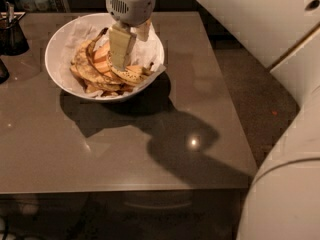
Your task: Pick banana from white bowl
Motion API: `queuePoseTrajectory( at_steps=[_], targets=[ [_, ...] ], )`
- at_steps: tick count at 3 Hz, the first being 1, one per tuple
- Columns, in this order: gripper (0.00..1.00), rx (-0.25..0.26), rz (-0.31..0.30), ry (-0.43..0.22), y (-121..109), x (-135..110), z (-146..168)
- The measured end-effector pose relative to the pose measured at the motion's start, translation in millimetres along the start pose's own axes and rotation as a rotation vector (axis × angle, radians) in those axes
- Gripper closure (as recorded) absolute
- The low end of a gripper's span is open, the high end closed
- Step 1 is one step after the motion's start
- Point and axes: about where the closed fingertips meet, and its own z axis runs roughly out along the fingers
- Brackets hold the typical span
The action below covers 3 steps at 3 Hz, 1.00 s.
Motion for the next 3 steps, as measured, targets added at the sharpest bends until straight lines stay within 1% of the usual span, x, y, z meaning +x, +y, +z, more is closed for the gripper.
queuePoseTrajectory(
  at_steps=[1, 3],
  targets=[
    [0.32, 0.003, -0.022, 0.007, 0, -10, 5],
    [0.34, -0.017, -0.029, 0.019, -5, -26, 19]
  ],
)
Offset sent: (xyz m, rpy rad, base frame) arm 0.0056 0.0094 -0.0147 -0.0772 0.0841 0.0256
